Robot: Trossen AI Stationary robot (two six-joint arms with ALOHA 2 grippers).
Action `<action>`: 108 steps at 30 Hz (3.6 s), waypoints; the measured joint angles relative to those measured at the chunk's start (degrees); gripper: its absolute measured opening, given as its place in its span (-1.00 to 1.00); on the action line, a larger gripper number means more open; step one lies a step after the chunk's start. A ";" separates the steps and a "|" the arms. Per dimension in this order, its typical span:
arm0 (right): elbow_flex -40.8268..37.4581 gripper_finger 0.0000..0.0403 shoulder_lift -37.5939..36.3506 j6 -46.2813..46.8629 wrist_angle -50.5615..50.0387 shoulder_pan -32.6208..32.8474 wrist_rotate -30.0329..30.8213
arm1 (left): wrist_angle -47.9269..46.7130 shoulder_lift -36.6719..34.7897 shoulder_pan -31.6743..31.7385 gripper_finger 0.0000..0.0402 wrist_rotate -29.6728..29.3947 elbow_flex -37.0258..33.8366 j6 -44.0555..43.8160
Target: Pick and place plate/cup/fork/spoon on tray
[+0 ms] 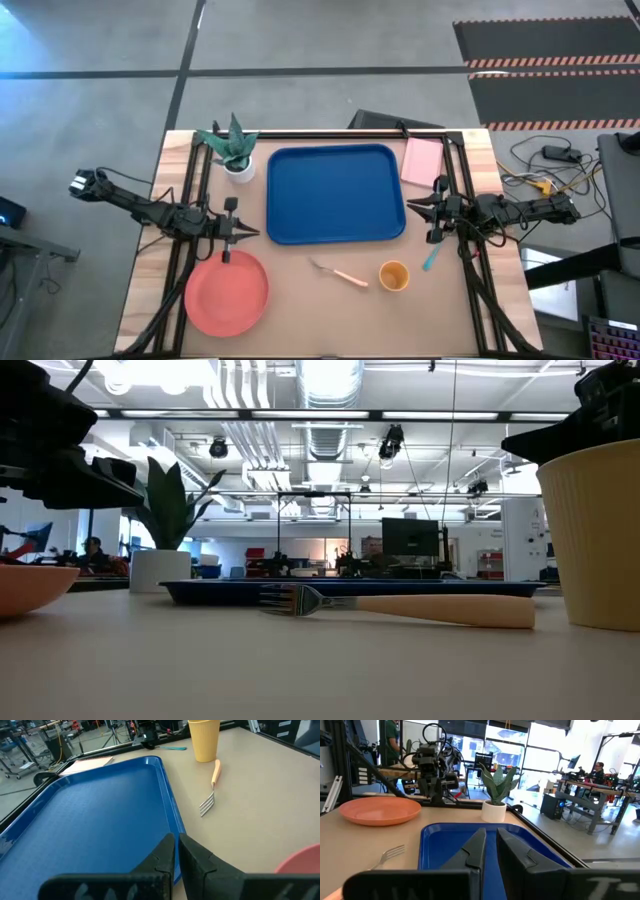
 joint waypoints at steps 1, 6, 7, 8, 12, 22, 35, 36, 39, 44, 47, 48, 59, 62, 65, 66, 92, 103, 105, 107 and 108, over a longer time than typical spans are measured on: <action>0.00 -0.83 0.00 0.00 0.00 0.00 -0.02 | 0.00 0.00 -0.02 -0.97 -0.02 0.00 0.00; 0.00 -0.83 0.00 0.00 0.00 0.01 0.00 | 0.01 0.00 0.00 -0.97 -0.01 0.00 0.00; 0.00 -0.83 0.00 0.00 0.01 0.01 0.00 | 0.00 0.00 0.00 -0.97 -0.01 0.00 0.00; 0.00 -0.83 0.00 0.00 0.00 0.01 0.00 | 0.00 0.00 -0.02 -0.97 -0.02 0.00 0.00; 0.00 -0.83 0.00 0.00 0.00 0.02 -0.02 | 0.00 0.00 0.00 -0.97 -0.02 0.00 0.00; 0.00 -0.83 0.00 0.00 0.00 0.01 -0.02 | 0.00 0.00 -0.02 -0.97 -0.02 0.00 0.00; 0.00 -0.83 -0.02 0.00 0.01 0.01 -0.01 | 0.00 -0.08 0.00 -0.97 -0.02 0.00 0.00; 0.00 -0.83 0.00 0.00 0.00 0.02 0.00 | 0.00 -0.07 -0.02 -0.97 -0.01 0.00 0.00; 0.00 -0.83 0.00 0.00 0.00 0.02 0.00 | 0.07 -0.09 -0.01 -0.97 -0.18 0.00 0.00; 0.00 -0.83 0.00 0.00 0.00 0.00 0.00 | 2.21 -0.11 0.00 -0.97 -1.18 0.00 -0.17; 0.00 -0.83 0.00 0.00 0.02 0.00 0.00 | 1.99 -0.11 -0.01 -0.97 -1.16 0.00 -0.20; 0.00 -0.83 0.00 0.04 0.04 0.00 -0.02 | 2.00 -0.11 -0.01 -0.97 -1.16 0.00 -0.20; -0.02 -0.83 -0.01 24.68 2.77 0.00 -0.39 | 1.99 -0.11 0.00 -0.97 -1.53 0.00 12.13; -0.02 -0.83 0.00 24.55 4.70 0.00 -0.39 | 1.98 -0.11 -0.01 -0.97 -1.55 0.00 11.93; -0.02 -0.83 0.00 22.43 5.66 0.00 -0.37 | 1.97 -0.11 0.00 -0.97 -1.55 0.00 11.81; -0.02 -0.83 0.00 21.10 5.62 0.00 -0.39 | 1.99 -0.11 0.00 -0.97 -1.55 0.00 11.83; -0.02 -0.83 0.00 12.01 23.25 0.00 -2.38 | 51.54 0.96 -0.02 -0.97 -0.45 0.30 -14.27; -0.02 -0.83 0.00 8.80 24.61 0.00 -1.80 | 54.16 10.64 -0.09 -0.97 4.51 8.64 -13.92; -0.02 -0.83 0.00 8.27 24.75 0.00 -1.46 | 54.16 12.99 -0.07 -0.97 4.33 10.23 -14.09; -0.02 -0.83 0.00 8.76 24.94 0.00 -0.39 | 54.11 15.18 -0.07 -0.97 3.95 11.25 -15.24; -0.02 -0.83 0.00 9.20 24.91 0.00 -0.27 | 54.07 16.14 -0.07 -0.97 3.60 11.60 -15.35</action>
